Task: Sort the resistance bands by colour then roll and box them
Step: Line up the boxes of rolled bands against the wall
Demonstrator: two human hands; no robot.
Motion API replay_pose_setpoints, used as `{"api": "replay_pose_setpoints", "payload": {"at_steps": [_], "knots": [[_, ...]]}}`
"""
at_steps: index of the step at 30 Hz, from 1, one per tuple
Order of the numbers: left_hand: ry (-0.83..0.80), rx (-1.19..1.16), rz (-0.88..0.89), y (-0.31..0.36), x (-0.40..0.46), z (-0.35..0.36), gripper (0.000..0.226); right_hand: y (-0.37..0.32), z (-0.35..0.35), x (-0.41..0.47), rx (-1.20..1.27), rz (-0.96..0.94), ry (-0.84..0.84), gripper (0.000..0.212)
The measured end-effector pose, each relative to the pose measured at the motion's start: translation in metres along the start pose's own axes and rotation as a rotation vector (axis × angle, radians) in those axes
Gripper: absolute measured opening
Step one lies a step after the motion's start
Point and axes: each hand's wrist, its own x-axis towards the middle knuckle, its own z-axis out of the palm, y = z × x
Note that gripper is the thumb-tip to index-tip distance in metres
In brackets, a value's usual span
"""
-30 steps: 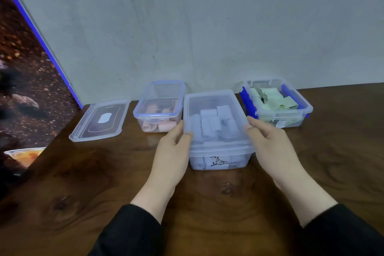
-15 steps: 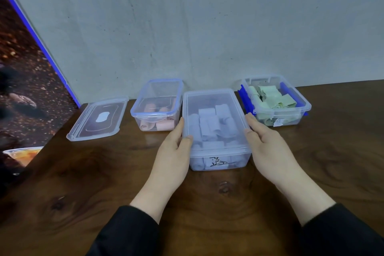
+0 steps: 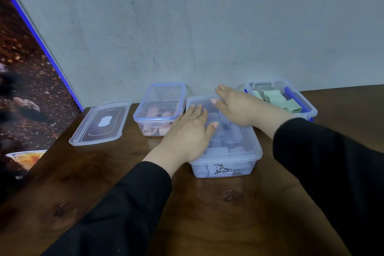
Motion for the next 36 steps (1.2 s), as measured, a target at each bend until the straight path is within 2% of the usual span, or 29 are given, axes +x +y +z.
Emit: {"api": "replay_pose_setpoints", "payload": {"at_steps": [2, 5, 7, 10, 12, 13, 15, 16, 18, 20, 24, 31, 36], "knots": [[-0.052, 0.043, -0.001, -0.003, 0.005, 0.004, 0.063, 0.005, 0.007, 0.018, -0.064, 0.007, -0.058, 0.054], [-0.073, 0.040, 0.017, -0.005, 0.009, 0.004, 0.062, 0.017, 0.021, 0.030, -0.058, 0.019, 0.005, 0.041], [-0.069, 0.013, 0.007, -0.006, 0.009, 0.005, 0.062, 0.018, 0.024, 0.031, -0.080, 0.001, 0.040, 0.030], [0.006, 0.048, 0.048, -0.003, 0.003, 0.002, 0.057, 0.016, 0.022, 0.024, -0.027, -0.008, 0.045, 0.034], [0.105, 0.021, 0.131, 0.007, -0.010, -0.004, 0.052, 0.018, 0.015, 0.014, 0.086, -0.034, 0.139, 0.043], [0.085, -0.018, 0.167, 0.015, -0.018, -0.009, 0.053, 0.020, 0.009, 0.007, 0.143, -0.036, 0.246, 0.044], [-0.055, 0.002, 0.214, 0.028, -0.033, -0.009, 0.063, 0.035, 0.004, -0.010, 0.141, 0.026, 0.435, 0.041], [-0.113, 0.064, 0.231, 0.031, -0.038, -0.005, 0.066, 0.045, 0.003, -0.018, 0.081, 0.079, 0.456, 0.039], [-0.123, 0.152, 0.255, 0.032, -0.040, 0.002, 0.065, 0.064, 0.004, -0.033, -0.054, 0.183, 0.346, 0.032], [-0.092, 0.183, 0.260, 0.030, -0.034, 0.005, 0.063, 0.075, 0.006, -0.048, -0.080, 0.209, 0.284, 0.034], [-0.126, 0.214, 0.262, 0.026, -0.006, 0.003, 0.063, 0.079, 0.007, -0.067, -0.078, 0.196, 0.303, 0.041], [-0.109, 0.279, 0.233, 0.015, 0.047, 0.003, 0.051, 0.071, 0.009, -0.092, -0.164, 0.224, 0.262, 0.034], [0.051, 0.401, 0.260, 0.019, 0.055, 0.008, 0.045, 0.065, 0.009, -0.106, -0.154, 0.248, 0.232, 0.036]]}}
